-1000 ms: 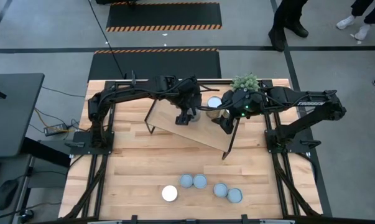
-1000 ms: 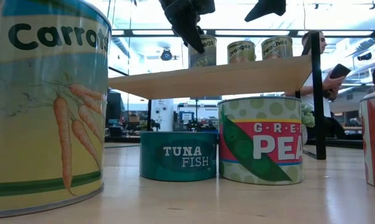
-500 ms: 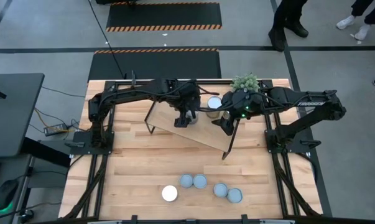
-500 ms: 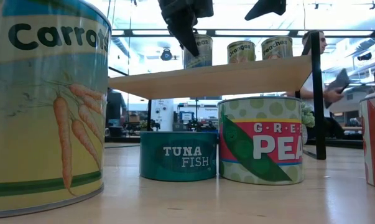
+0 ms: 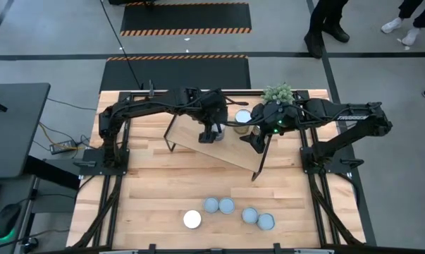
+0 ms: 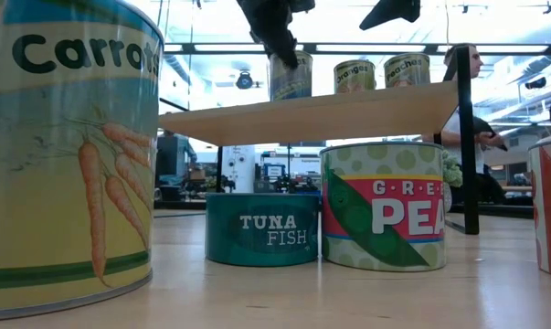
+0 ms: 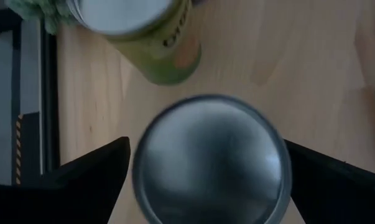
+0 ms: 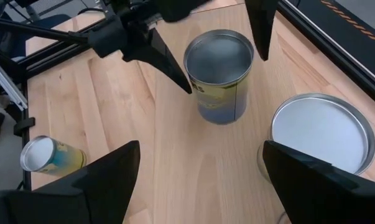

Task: Pick and place cans onto a shelf
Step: Put the canned peas on the shelf

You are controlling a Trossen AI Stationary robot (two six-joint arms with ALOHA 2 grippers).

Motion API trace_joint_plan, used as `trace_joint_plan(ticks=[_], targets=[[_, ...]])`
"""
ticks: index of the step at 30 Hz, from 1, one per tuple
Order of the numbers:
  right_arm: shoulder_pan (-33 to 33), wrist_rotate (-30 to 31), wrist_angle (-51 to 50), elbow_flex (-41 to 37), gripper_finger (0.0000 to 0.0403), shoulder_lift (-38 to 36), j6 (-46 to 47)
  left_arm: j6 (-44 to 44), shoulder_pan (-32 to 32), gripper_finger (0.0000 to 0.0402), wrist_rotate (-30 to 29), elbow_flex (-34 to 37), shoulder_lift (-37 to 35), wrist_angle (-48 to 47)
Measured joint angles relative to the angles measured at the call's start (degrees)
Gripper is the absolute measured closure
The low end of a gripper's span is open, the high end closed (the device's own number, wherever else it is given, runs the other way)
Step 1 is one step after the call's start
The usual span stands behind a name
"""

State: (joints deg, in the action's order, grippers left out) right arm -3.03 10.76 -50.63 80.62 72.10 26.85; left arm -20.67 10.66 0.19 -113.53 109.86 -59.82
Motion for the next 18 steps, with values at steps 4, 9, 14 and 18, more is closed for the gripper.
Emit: trace_joint_plan(ticks=[4,9,14,18], targets=[[0.0,0.0,0.0,0.0,0.0056,0.0,0.0,-0.8,0.0,0.0001,-0.1,-2.9,0.0,-0.2],[0.0,0.0,-0.1,0.0,0.0056,-0.3,-0.1,-1.3,0.0,0.0001,-0.2,-7.9,-0.1,-3.9],[-0.1,1.0,-1.5,0.0,0.0056,-2.2,0.0,-1.0,0.0,0.0001,-0.2,-11.2,-0.2,-12.8],[-2.5,1.9,-2.1,0.0,0.0056,-3.3,-1.5,-0.4,0.0,0.0002,-0.2,-11.0,-0.3,-19.2]])
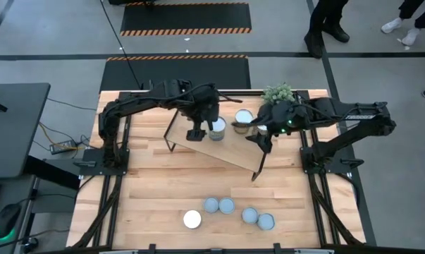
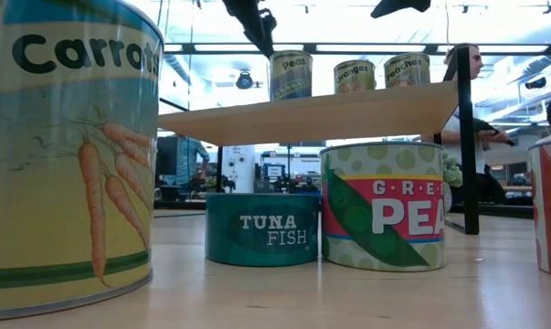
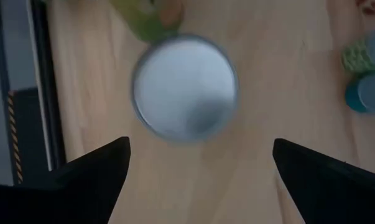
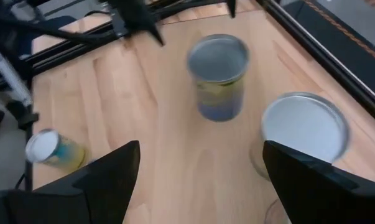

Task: Pick and place cans onto a shelf
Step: Put the canned peas on the shelf

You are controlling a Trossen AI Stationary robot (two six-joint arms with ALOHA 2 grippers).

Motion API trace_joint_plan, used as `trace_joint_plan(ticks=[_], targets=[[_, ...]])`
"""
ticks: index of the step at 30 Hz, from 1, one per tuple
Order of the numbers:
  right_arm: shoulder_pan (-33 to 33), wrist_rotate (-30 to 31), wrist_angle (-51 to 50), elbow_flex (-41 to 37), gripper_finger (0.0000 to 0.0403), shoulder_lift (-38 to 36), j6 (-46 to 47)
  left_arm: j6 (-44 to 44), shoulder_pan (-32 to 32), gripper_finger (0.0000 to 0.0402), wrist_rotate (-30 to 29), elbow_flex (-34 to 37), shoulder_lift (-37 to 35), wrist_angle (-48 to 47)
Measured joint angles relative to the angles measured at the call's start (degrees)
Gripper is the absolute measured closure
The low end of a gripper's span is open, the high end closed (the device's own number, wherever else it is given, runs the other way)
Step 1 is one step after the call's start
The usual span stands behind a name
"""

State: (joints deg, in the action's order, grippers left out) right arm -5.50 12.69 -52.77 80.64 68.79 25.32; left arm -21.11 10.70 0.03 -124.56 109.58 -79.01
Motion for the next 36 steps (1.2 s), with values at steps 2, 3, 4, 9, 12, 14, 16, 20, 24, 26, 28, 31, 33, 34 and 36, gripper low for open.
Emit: trace_joint_plan(ticks=[2,3,4,9,12,14,16,20,24,26,28,31,33,34,36], targets=[[-2.2,2.0,0.0,0.0,0.0056,0.0,-1.0,1.0,0.0,0.0002,0.0,0.0,-0.2,-1.3],[-3.2,3.6,0.0,0.0,0.0056,0.1,-1.5,1.3,0.0,0.0002,0.0,0.0,-0.3,-1.7],[-4.2,5.1,0.0,0.0,0.0056,0.2,-2.1,1.9,0.0,0.0003,0.1,0.0,-0.3,-2.5],[-7.6,10.7,1.3,-0.5,0.0056,0.6,-3.9,5.5,0.0,0.0027,3.6,0.3,-0.6,-4.5],[-8.7,13.3,0.1,-0.6,0.0056,0.4,-3.1,7.1,0.0,0.0049,5.5,1.7,-0.6,-6.7],[-9.5,14.6,-0.5,-0.6,0.0056,0.2,-2.5,8.1,0.0,0.0066,6.9,3.4,-1.0,-8.4],[-10.6,14.9,-2.0,-0.6,0.0056,-0.1,-1.3,8.6,0.1,0.0084,7.9,6.0,-2.2,-9.2],[-12.5,14.9,-3.0,-0.6,0.0056,-1.0,0.5,9.0,-0.2,0.0123,9.3,12.3,-7.7,-6.1],[-13.4,15.8,-3.0,-0.6,0.0056,-1.2,1.5,12.5,-1.0,0.0157,8.9,20.9,-14.6,5.7],[-13.6,16.5,-2.8,-0.6,0.0056,-1.1,1.7,15.0,-1.5,0.017,8.5,25.7,-17.4,11.3],[-13.6,16.7,-1.8,-0.6,0.0056,-1.1,1.7,17.6,-2.1,0.0182,8.3,30.3,-19.4,17.2],[-13.6,16.8,-0.8,-0.7,0.0056,-1.1,1.7,22.5,-3.1,0.0197,7.4,36.2,-21.2,25.1],[-13.6,16.8,-0.6,-0.7,0.0056,-1.1,2.0,24.3,-4.1,0.0206,5.5,39.0,-21.3,28.1],[-13.6,16.8,-0.5,-0.7,0.0056,-1.1,2.2,25.3,-4.6,0.021,3.5,40.2,-21.2,28.9],[-13.6,16.8,0.3,-0.7,0.0056,-1.1,2.2,27.1,-5.8,0.0217,0.3,42.7,-21.2,31.1]])
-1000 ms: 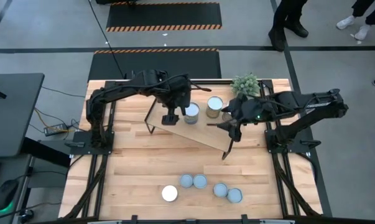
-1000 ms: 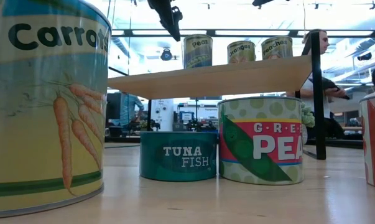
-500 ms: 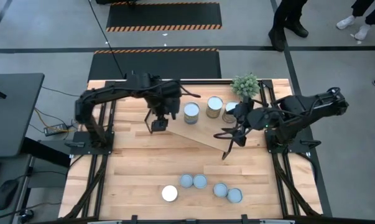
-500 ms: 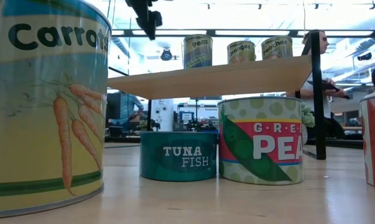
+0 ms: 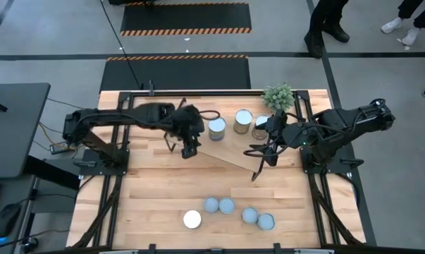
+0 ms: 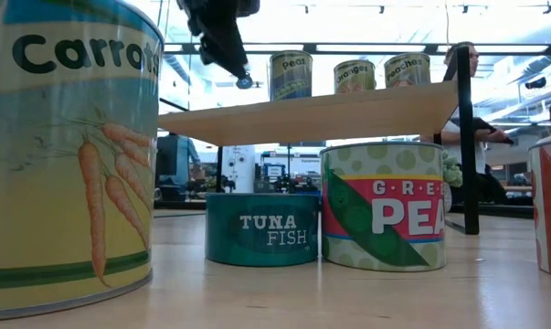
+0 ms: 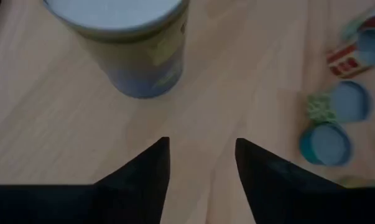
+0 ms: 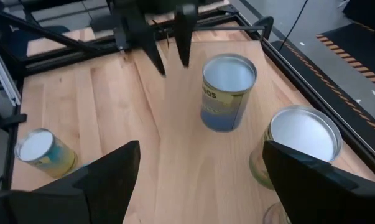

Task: Pick and place cans onto a shelf
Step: Put the canned peas on the shelf

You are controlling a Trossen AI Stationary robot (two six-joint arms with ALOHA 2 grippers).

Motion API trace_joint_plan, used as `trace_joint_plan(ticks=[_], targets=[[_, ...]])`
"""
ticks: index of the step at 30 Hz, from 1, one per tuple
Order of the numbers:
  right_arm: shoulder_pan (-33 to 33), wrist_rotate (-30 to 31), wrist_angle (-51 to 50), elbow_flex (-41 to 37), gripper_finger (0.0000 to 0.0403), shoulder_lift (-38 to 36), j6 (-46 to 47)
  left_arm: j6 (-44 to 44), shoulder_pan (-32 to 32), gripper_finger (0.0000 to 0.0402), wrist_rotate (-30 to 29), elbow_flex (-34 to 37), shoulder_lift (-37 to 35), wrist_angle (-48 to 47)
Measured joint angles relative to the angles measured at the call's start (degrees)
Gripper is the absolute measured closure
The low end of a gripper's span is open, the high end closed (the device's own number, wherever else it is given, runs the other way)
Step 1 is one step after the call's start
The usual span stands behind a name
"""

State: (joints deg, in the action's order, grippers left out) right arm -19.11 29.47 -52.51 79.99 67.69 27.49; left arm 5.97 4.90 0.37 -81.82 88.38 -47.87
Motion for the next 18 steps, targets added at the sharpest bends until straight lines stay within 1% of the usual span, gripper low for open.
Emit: trace_joint_plan(ticks=[3,5,7,11,18], targets=[[0.0,0.0,0.6,0.0,0.0056,0.1,0.0,3.3,-1.6,0.022,-4.8,2.9,0.0,4.5],[0.0,0.0,0.6,0.0,0.0056,0.1,0.3,5.4,-2.6,0.022,-8.7,3.7,0.0,6.4],[0.0,0.0,0.6,0.0,0.0056,0.1,0.5,7.2,-3.2,0.0221,-11.2,4.3,0.0,8.9],[0.0,0.0,0.6,0.0,0.0056,0.1,0.5,10.2,-3.6,0.0221,-13.8,4.5,0.4,11.6],[0.0,0.1,0.9,0.0,0.0056,0.1,0.9,11.9,-2.8,0.0221,-14.1,4.5,2.8,14.1]])
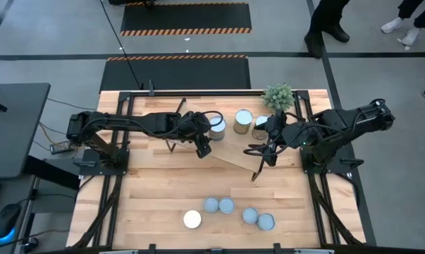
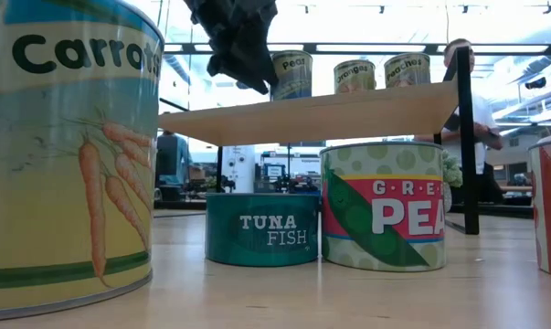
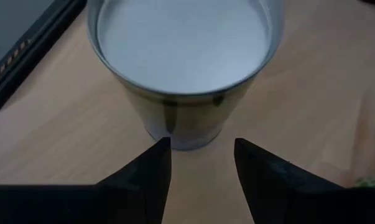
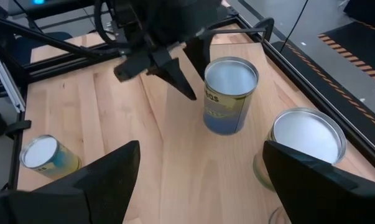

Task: Pick and place cans onto a shelf
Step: Put the canned peas on the shelf

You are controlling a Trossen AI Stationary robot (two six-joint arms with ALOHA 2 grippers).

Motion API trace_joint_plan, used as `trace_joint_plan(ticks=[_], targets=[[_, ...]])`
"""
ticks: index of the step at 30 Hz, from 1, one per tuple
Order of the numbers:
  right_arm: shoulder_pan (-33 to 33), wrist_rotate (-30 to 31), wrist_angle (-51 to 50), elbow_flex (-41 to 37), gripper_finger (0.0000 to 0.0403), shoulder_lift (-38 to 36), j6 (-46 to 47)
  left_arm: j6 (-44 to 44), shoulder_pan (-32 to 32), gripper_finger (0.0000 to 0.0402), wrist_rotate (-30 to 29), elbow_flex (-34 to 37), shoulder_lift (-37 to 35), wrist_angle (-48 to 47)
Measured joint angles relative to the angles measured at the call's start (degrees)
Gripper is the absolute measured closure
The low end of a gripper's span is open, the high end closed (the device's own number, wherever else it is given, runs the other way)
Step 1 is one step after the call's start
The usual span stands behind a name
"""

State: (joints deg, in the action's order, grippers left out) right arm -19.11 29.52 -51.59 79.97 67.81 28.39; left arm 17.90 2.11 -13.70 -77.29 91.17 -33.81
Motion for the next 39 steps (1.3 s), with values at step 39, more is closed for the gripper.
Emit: trace_joint_plan(ticks=[39], targets=[[0.0,0.5,2.3,0.0,0.0056,0.1,-1.1,-8.1,-2.1,0.0221,4.6,0.0,6.4,12.5]])
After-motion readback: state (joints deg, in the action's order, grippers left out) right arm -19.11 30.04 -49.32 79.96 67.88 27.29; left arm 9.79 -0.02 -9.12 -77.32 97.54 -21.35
